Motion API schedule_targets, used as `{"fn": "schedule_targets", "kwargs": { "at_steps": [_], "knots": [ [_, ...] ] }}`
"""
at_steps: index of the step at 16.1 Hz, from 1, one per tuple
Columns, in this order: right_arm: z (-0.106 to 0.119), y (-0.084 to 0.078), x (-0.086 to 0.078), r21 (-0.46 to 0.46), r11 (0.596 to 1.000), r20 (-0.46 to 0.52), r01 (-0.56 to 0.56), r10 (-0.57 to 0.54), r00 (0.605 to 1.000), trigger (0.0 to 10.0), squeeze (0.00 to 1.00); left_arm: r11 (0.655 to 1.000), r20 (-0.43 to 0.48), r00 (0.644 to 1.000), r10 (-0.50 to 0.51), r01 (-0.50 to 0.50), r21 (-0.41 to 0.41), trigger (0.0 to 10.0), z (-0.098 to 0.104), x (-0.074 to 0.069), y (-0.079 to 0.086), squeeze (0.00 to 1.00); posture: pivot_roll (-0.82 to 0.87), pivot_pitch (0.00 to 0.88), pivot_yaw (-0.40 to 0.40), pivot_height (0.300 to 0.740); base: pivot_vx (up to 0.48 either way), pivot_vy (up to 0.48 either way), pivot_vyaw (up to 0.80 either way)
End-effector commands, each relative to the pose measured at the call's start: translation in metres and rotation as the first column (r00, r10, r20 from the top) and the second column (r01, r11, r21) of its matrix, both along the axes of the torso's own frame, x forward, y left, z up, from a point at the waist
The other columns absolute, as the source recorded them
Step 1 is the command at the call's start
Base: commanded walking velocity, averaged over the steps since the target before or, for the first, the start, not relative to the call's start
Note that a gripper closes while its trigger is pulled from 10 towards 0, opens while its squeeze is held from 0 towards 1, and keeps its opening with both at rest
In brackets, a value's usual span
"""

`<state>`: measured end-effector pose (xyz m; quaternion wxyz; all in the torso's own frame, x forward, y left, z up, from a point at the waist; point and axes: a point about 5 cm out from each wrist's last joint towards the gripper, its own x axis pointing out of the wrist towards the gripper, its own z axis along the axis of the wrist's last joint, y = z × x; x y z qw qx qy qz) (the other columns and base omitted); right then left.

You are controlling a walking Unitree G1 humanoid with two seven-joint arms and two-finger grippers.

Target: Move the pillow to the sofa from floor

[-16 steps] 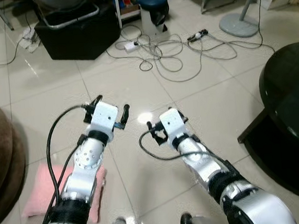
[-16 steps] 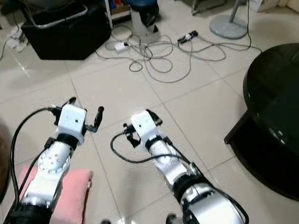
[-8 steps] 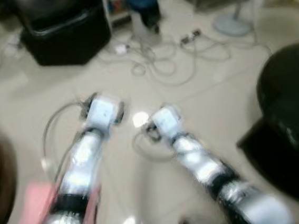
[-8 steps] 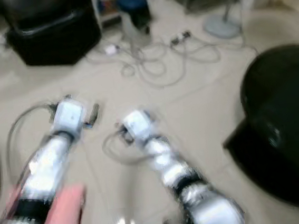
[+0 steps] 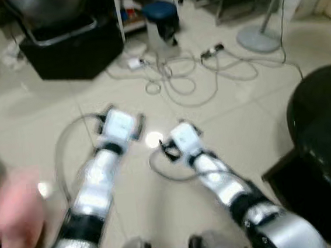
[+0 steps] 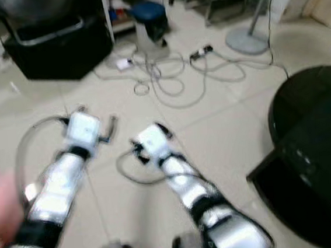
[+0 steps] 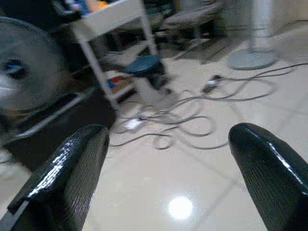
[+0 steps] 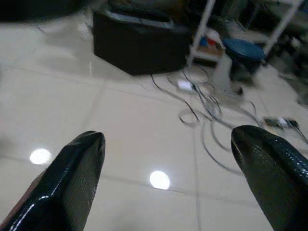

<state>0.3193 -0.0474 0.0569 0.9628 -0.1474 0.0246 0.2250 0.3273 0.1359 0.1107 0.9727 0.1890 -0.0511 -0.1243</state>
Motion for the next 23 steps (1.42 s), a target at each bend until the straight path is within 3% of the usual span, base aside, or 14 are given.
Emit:
{"fn": "schedule_targets", "kwargs": {
  "at_steps": [1,7,10,23],
  "knots": [
    [0.0018,0.0075,-0.0007,0.010,1.000,-0.003,-0.017,0.017,1.000,10.0,0.00,0.999,0.011,0.999,0.030,-0.030,0.029,10.0,0.0026,0.0019,0.0096,0.00,0.12,0.206,-0.048,0.740,0.480,0.000,0.00],
    [0.0012,0.0083,-0.0012,0.014,1.000,-0.010,-0.020,0.021,1.000,10.0,0.00,0.999,0.002,0.999,0.041,-0.041,0.014,10.0,0.0018,0.0030,0.0098,0.00,0.12,0.205,-0.047,0.740,0.480,0.000,0.00],
    [0.0035,0.0083,-0.0012,0.062,0.998,-0.010,-0.025,0.026,1.000,10.0,0.00,0.999,0.002,0.999,0.046,-0.046,0.020,10.0,0.0006,0.0020,0.0126,0.00,0.13,0.206,-0.049,0.740,0.480,0.000,0.00],
    [-0.0011,0.0080,-0.0024,0.044,0.999,-0.045,-0.026,0.028,0.999,10.0,0.00,0.999,-0.002,0.999,0.045,-0.045,0.019,10.0,0.0025,0.0062,0.0109,0.00,0.12,0.186,-0.044,0.740,0.480,0.000,0.00]
  ]
}}
